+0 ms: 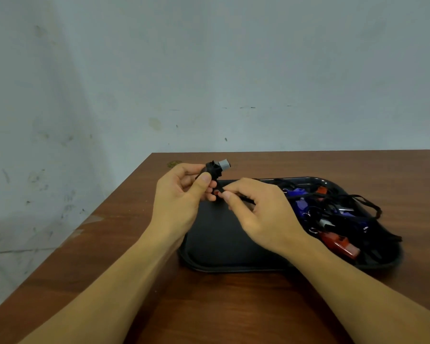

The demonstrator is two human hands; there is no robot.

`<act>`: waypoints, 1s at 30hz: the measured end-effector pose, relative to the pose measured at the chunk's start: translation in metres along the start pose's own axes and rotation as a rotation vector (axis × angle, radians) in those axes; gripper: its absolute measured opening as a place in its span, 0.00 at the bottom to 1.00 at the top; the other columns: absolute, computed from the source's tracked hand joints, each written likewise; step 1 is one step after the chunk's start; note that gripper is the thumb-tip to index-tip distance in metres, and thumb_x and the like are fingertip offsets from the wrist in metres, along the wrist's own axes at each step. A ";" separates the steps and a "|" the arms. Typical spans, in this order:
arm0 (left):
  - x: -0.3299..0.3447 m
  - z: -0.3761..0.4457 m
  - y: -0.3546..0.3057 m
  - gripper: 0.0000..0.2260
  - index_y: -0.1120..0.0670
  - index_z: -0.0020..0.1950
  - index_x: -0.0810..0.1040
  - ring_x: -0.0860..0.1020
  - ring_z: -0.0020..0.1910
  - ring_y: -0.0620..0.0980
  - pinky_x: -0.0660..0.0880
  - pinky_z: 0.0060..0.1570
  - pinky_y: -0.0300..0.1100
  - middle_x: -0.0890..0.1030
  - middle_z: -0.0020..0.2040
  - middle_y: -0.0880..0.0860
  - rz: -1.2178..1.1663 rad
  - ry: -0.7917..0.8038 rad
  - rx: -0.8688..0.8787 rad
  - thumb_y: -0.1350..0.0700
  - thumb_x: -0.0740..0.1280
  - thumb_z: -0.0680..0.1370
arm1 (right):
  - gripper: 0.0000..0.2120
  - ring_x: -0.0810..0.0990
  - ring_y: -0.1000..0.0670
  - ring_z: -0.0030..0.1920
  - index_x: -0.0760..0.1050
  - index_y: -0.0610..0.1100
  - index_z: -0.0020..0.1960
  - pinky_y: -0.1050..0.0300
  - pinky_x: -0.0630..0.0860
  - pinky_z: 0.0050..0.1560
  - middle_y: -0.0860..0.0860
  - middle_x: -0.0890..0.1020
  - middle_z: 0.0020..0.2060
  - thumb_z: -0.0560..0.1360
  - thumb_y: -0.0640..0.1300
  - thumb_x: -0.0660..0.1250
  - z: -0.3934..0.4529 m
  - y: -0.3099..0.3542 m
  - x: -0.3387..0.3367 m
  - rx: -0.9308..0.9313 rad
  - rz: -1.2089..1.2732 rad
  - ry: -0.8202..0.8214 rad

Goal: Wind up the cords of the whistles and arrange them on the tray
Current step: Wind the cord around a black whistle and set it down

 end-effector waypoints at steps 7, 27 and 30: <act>-0.006 -0.002 -0.020 0.07 0.49 0.52 0.76 0.81 0.34 0.43 0.78 0.40 0.39 0.81 0.42 0.48 0.592 0.018 0.195 0.61 0.68 0.79 | 0.06 0.74 0.67 0.37 0.83 0.48 0.49 0.73 0.66 0.39 0.66 0.75 0.38 0.79 0.47 0.68 0.007 0.022 -0.024 -0.130 -0.138 -0.054; 0.028 -0.021 -0.017 0.09 0.64 0.54 0.76 0.79 0.34 0.54 0.78 0.40 0.43 0.82 0.38 0.59 -0.184 0.325 0.029 0.62 0.67 0.75 | 0.11 0.71 0.61 0.25 0.82 0.39 0.41 0.72 0.67 0.30 0.57 0.75 0.25 0.81 0.40 0.66 0.025 -0.027 -0.011 0.333 0.468 0.123; 0.030 -0.021 -0.011 0.15 0.71 0.61 0.73 0.78 0.35 0.52 0.79 0.39 0.41 0.80 0.38 0.59 -0.329 0.281 -0.074 0.64 0.68 0.77 | 0.13 0.72 0.61 0.30 0.81 0.47 0.41 0.70 0.68 0.34 0.59 0.76 0.28 0.82 0.41 0.64 0.018 -0.024 -0.007 0.302 0.327 0.070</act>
Point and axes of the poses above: each hand's wrist, its own z-axis towards the middle knuckle, its own x-axis out of the palm, y = z × x, the point moved 10 cm from there along z, towards the middle knuckle
